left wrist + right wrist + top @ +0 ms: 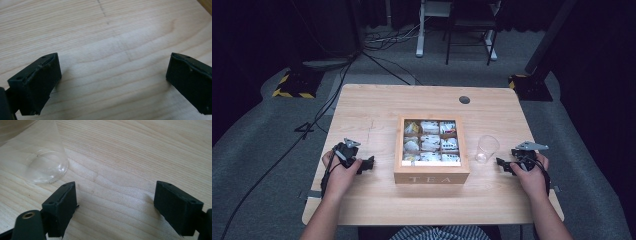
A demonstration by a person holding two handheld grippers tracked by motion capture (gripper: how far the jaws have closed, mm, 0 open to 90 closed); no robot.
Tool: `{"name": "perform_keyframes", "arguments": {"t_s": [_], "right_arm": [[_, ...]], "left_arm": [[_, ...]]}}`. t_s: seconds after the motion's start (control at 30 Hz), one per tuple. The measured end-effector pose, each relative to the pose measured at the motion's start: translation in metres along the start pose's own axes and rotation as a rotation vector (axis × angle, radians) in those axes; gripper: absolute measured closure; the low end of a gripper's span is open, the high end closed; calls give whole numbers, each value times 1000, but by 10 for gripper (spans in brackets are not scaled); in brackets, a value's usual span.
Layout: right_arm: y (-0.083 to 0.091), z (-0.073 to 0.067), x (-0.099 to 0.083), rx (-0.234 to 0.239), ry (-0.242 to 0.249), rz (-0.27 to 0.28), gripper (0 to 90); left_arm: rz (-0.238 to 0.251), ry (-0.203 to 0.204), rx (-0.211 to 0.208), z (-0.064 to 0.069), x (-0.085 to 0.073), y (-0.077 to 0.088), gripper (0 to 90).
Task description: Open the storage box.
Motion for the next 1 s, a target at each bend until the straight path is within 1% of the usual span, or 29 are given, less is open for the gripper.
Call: {"name": "perform_keyframes", "arguments": {"t_s": [0.03, 0.07, 0.13, 0.17, 0.2, 0.23, 0.27, 0.3, 0.33, 0.37, 0.4, 0.43, 0.47, 0.5, 0.53, 0.57, 0.6, 0.63, 0.67, 0.7, 0.77, 0.8, 0.87, 0.93, 0.97, 1.0], "right_arm": [[0, 0, 0, 0, 2, 0, 190], [0, 0, 0, 0, 2, 0, 190], [0, 0, 0, 0, 1, 0, 190], [0, 0, 0, 0, 1, 0, 190], [0, 0, 0, 0, 1, 0, 190], [0, 0, 0, 1, 0, 0, 190], [0, 0, 0, 1, 1, 0, 190], [0, 0, 0, 0, 0, 0, 190], [0, 0, 0, 1, 1, 0, 190], [0, 0, 0, 1, 1, 0, 190], [0, 0, 0, 1, 1, 0, 190], [0, 0, 0, 0, 1, 0, 190], [0, 0, 0, 1, 1, 0, 190], [0, 0, 0, 0, 1, 0, 190], [0, 0, 0, 1, 0, 0, 190], [0, 0, 0, 1, 0, 0, 190], [0, 0, 0, 1, 1, 0, 190], [0, 0, 0, 1, 1, 0, 190], [0, 0, 0, 1, 1, 0, 190], [0, 0, 0, 1, 1, 0, 190], [0, 0, 0, 1, 1, 0, 190], [0, 0, 0, 1, 1, 0, 190], [0, 0, 0, 1, 0, 0, 190], [0, 0, 0, 1, 1, 0, 190], [0, 0, 0, 1, 1, 0, 190], [0, 0, 0, 2, 0, 0, 190]], "left_arm": [[-4, -47, -42, 4, -2, 2, 3], [-4, -47, -42, 4, -2, 2, 5], [-20, -61, -48, 6, -3, 5, 11], [-19, -64, -52, 7, -3, 6, 51], [-18, -68, -58, 7, -3, 6, 51], [-15, -87, -72, 9, -3, 9, 120], [-15, -99, -76, 9, -2, 11, 176], [-27, -115, -70, 9, -2, 13, 211], [-34, -117, -59, 8, -2, 15, 190], [-29, -112, -61, 8, 0, 17, 178], [-20, -110, -70, 9, 1, 20, 214], [-20, -110, -70, 9, 1, 20, 245], [-3, -92, -84, 10, 5, 26, 246], [6, -92, -84, 10, 7, 29, 250], [6, -92, -84, 10, 7, 29, 257], [9, -91, -86, 10, 9, 33, 257], [25, -87, -85, 10, 11, 36, 261], [19, -77, -91, 11, 13, 41, 277], [19, -77, -91, 11, 13, 41, 276], [37, -78, -89, 12, 16, 46, 275], [61, -65, -96, 14, 20, 50, 272], [61, -65, -96, 14, 20, 50, 269], [81, -52, -104, 16, 24, 54, 262], [94, -50, -103, 19, 27, 57, 256], [95, -43, -113, 21, 28, 59, 256], [95, -45, -119, 25, 29, 62, 252]]}}
Point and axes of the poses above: each handheld gripper's, and its own axes: y roughly backward along the jaws, x roughly out of its top, z roughly to its right, the point moved 9 cm from there along -y, roughly forward along the jaws, and after that the axes turned 2 degrees about -y, right-handed, at the moved point
